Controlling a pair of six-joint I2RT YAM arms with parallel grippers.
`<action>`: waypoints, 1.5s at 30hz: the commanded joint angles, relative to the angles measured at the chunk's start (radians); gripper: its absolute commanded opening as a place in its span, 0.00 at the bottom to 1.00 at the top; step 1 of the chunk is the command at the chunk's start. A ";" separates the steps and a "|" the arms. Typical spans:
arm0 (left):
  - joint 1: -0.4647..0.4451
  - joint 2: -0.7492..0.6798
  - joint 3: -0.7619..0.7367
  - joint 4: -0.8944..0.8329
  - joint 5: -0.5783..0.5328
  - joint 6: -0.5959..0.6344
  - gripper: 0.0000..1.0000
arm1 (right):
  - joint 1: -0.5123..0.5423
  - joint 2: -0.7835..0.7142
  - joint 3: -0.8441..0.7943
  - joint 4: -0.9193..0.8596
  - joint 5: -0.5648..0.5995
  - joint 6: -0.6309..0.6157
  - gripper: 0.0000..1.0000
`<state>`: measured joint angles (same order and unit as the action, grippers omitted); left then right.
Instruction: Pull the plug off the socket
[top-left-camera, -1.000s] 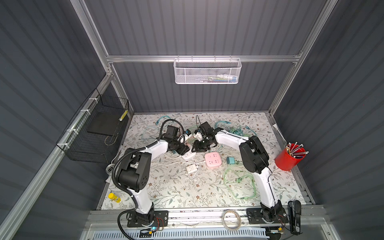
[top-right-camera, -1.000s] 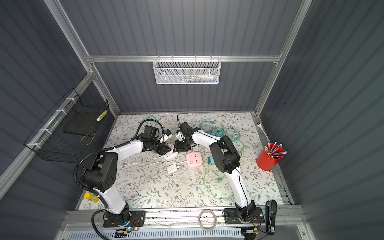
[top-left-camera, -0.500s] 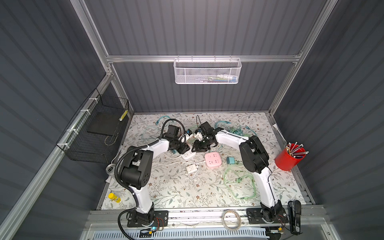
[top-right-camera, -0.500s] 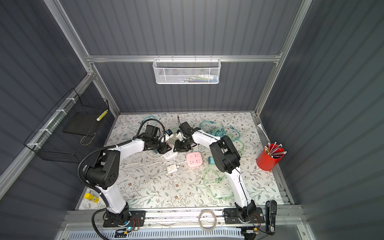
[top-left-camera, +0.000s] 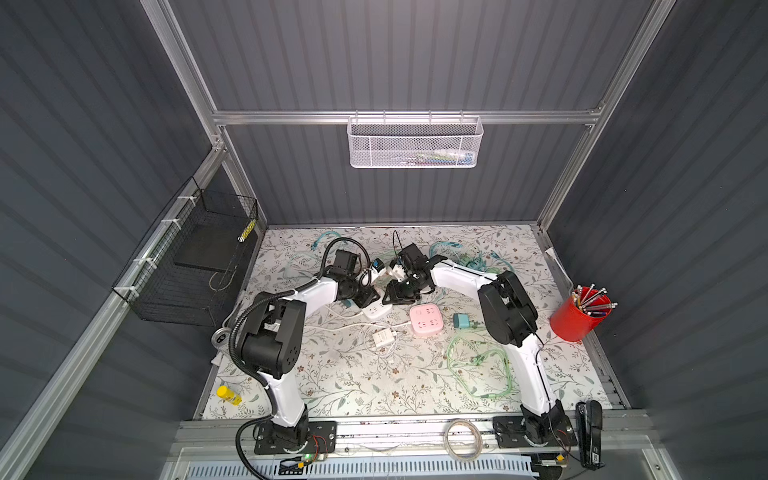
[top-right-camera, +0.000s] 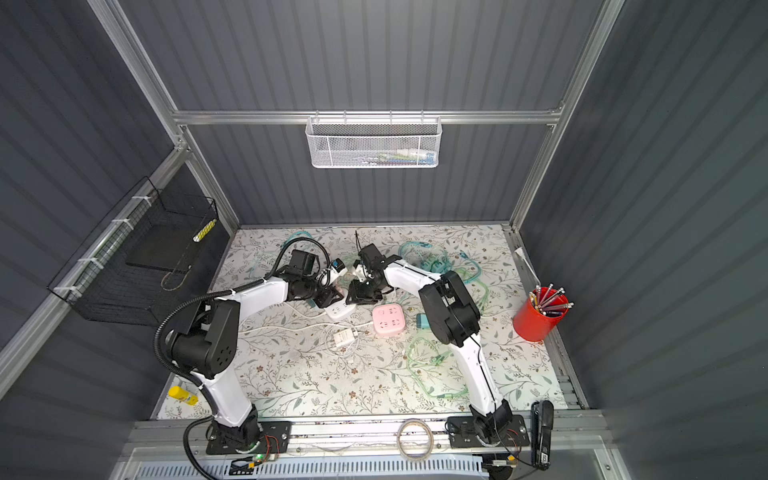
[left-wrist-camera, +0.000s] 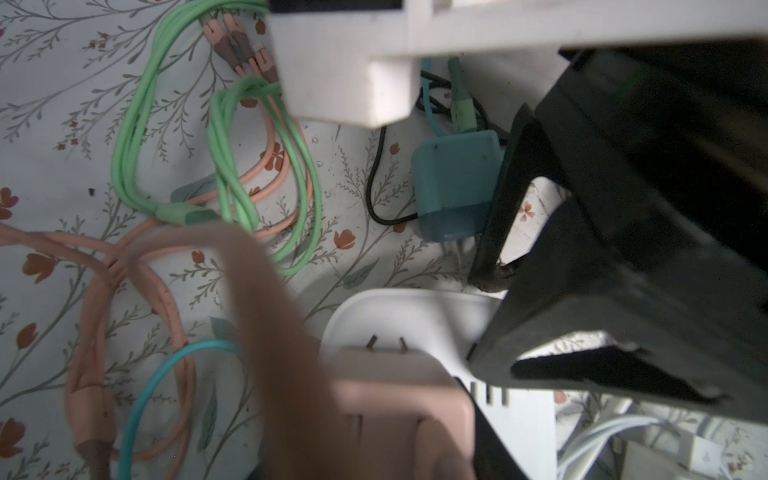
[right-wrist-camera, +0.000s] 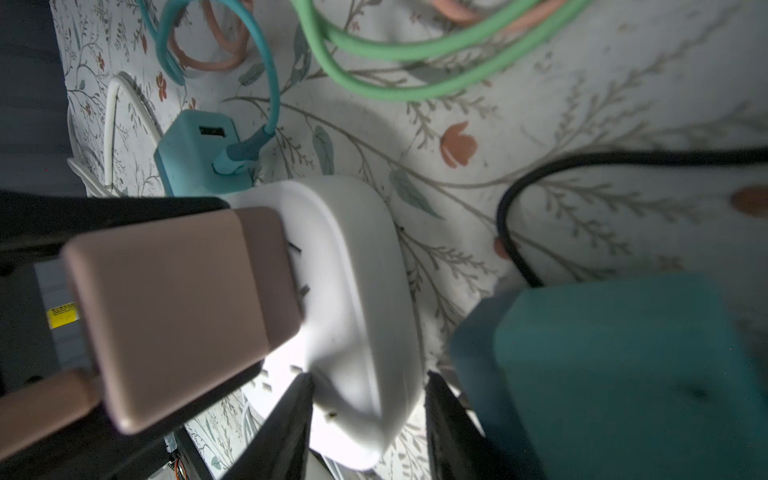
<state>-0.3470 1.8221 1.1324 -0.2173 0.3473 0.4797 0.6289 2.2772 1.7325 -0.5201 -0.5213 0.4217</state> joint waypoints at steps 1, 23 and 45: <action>0.005 -0.002 0.014 -0.017 0.058 0.008 0.35 | -0.003 0.038 0.018 -0.011 0.007 0.011 0.45; 0.006 -0.044 0.043 0.002 0.100 -0.017 0.22 | 0.016 0.050 -0.005 -0.056 0.073 -0.002 0.39; -0.004 -0.037 0.073 -0.019 0.057 0.012 0.20 | 0.017 0.057 -0.021 -0.080 0.118 -0.014 0.38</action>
<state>-0.3351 1.8221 1.1614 -0.2848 0.3679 0.4843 0.6422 2.2791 1.7351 -0.5125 -0.5030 0.4221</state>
